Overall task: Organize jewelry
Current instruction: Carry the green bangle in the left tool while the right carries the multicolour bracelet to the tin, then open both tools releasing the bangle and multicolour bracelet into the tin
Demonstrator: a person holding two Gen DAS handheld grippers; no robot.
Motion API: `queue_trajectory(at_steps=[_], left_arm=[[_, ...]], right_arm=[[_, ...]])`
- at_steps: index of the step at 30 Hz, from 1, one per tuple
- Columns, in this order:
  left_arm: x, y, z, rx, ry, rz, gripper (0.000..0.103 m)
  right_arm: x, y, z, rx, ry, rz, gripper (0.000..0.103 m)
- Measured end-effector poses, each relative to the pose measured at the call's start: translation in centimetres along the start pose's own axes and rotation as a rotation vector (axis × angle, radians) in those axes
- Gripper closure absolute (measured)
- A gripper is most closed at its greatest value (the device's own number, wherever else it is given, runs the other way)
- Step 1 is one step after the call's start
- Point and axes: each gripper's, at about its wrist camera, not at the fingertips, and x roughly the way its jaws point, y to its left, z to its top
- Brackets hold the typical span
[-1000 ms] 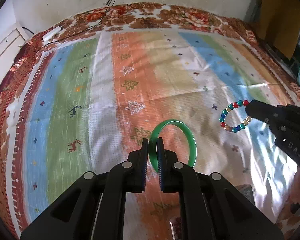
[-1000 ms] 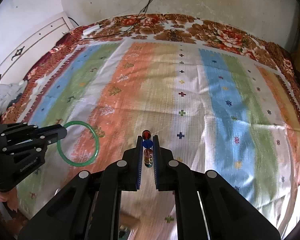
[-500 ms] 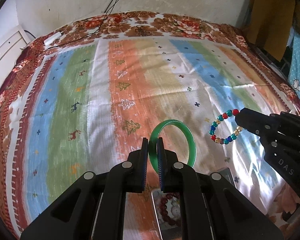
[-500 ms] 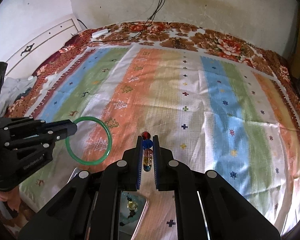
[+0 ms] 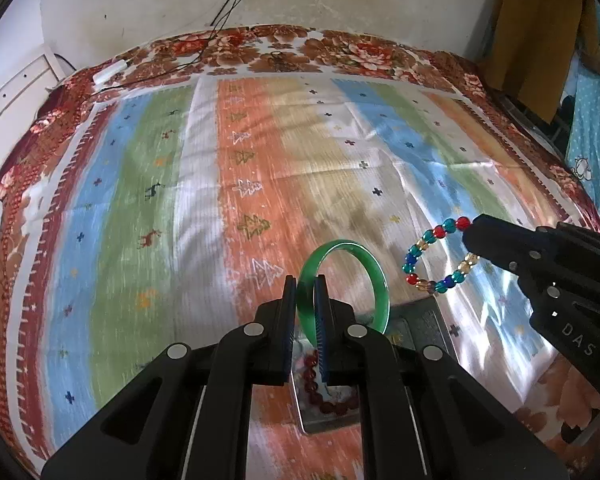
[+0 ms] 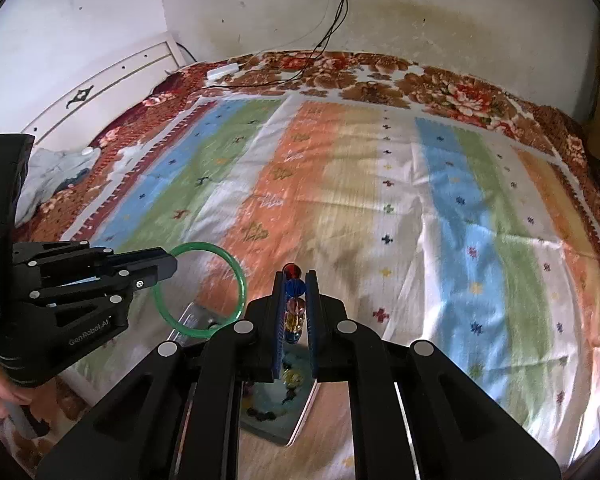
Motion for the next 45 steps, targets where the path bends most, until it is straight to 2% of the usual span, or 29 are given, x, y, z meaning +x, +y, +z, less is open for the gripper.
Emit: queue_trajectory(at_steps=[4,14,27,29,30,32,38,45], left_arm=[[-0.5,-0.1,-0.6,0.000,-0.008,0.016,0.094],[-2.2,-1.0,-3.1,0.004,-0.021,-0.006,0.094],[-1.8,-1.6,-3.3,0.025,-0.009,0.006,0.093],[-1.4,-1.7,-3.3,0.035,0.017,-0.011,0.072],[-1.3,-1.6,-3.3,0.035,0.016,0.003,0.052],[-1.9,-1.5,-3.4,0.052,-0.007,0.029,0.051],[-2.9,-0.4,-3.8,0.015,-0.019,0.016,0.047],[-4.3,0.0,-5.1,0.016,-0.035,-0.031,0.024]], right_arm=[[-0.5,0.4,-0.7,-0.005,0.002,0.009,0.093],[-1.1,1.5,-3.2,-0.017,0.030,0.038,0.093],[-1.1,1.8,-3.9,-0.014,0.048,0.053,0.093],[-0.9,1.6,-4.0,-0.011,0.060,0.057,0.088],[-0.8,1.4,-4.1,-0.009,0.063,0.054,0.074],[-1.0,1.0,-4.2,-0.001,0.056,0.048,0.055],[-1.9,0.6,-4.8,-0.004,0.039,0.043,0.048],[-3.1,0.2,-6.0,-0.016,0.021,0.055,0.040]])
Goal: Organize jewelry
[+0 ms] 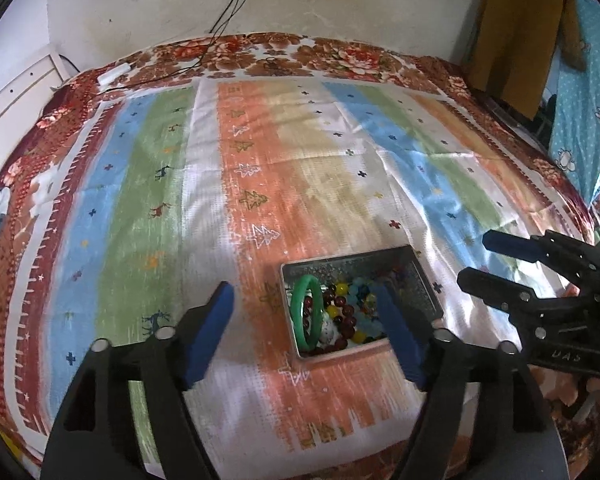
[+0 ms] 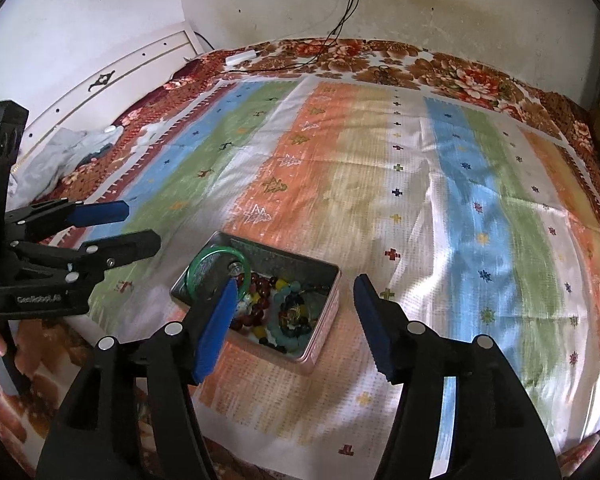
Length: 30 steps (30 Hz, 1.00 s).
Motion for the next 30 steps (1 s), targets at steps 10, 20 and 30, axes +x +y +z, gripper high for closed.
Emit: queue_trajectory(at_steps=[10,20,30], left_arm=[[-0.9,-1.2,-1.7,0.040,-0.019,-0.002,0.005],[-2.2,-2.1,-3.2,0.078,-0.057,0.012,0.005],[-2.4,-2.2,-3.4,0.090,-0.079,0.108,0.005]], right_arm=[[-1.2,0.2,-1.4,-0.007,-0.033,-0.015,0.021],[-3.1,0.1,-3.1,0.004,-0.083,0.003,0.013],[-3.4,0.2,-3.9,0.002,-0.087,-0.016,0.012]])
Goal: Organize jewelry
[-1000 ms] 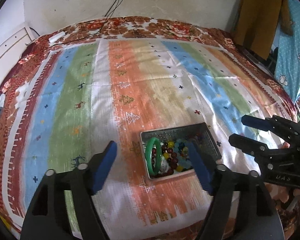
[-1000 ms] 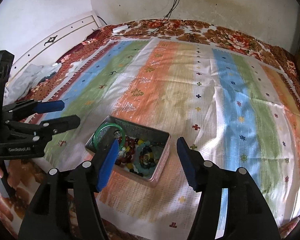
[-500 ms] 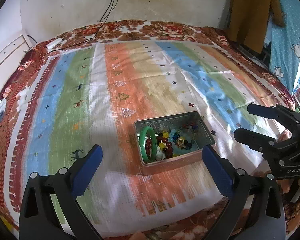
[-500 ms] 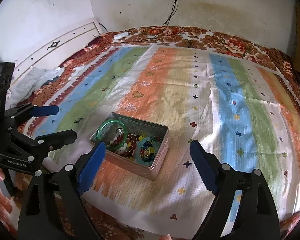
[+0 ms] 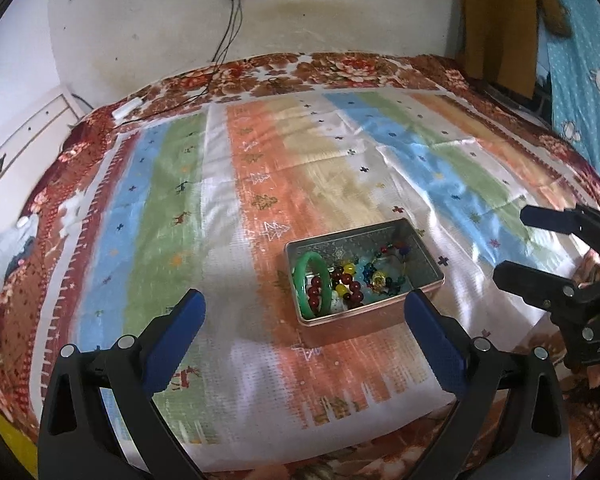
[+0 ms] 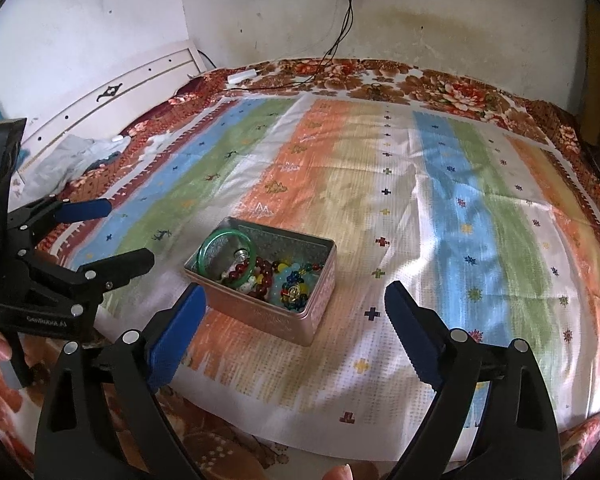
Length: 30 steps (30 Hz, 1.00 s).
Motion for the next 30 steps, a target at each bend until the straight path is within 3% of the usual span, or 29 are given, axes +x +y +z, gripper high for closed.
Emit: queue_trajectory(at_steps=[7,30], left_arm=[[-0.4,0.2,-0.2,-0.025,-0.018,-0.030,0.005],[-1.6,-1.1,-0.3,0.035,-0.081,-0.077,0.005]], right_arm=[[-0.5,-0.7,-0.1,0.032,-0.020,0.008,0.012],[-0.4,-1.1,-0.6,0.026,-0.014,-0.022,0.012]])
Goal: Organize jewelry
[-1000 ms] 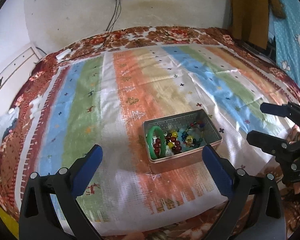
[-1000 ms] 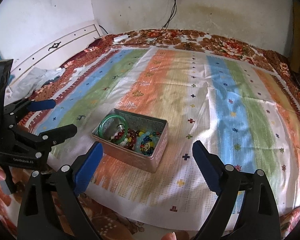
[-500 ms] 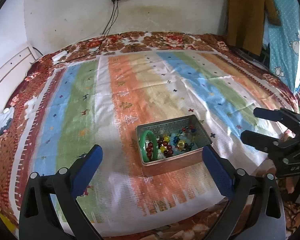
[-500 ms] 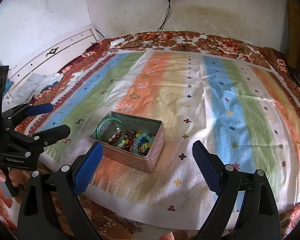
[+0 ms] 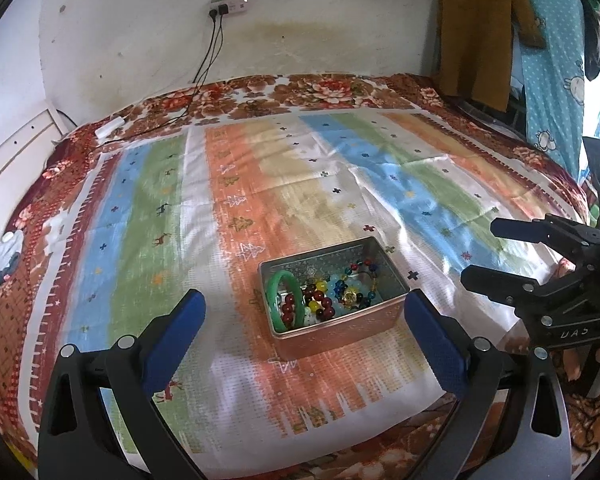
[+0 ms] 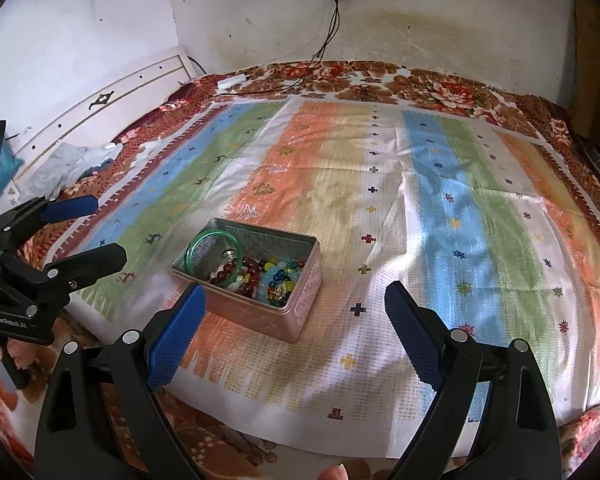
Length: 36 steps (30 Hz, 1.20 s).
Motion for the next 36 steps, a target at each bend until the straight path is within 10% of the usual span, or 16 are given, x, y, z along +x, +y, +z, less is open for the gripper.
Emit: queue_trajectory(at_steps=[36], left_arm=[[0.06,-0.43,0.14,0.002,0.017,-0.014,0.005]], right_arm=[[0.15,-0.05,-0.25,-0.005,0.006,0.000,0.012]])
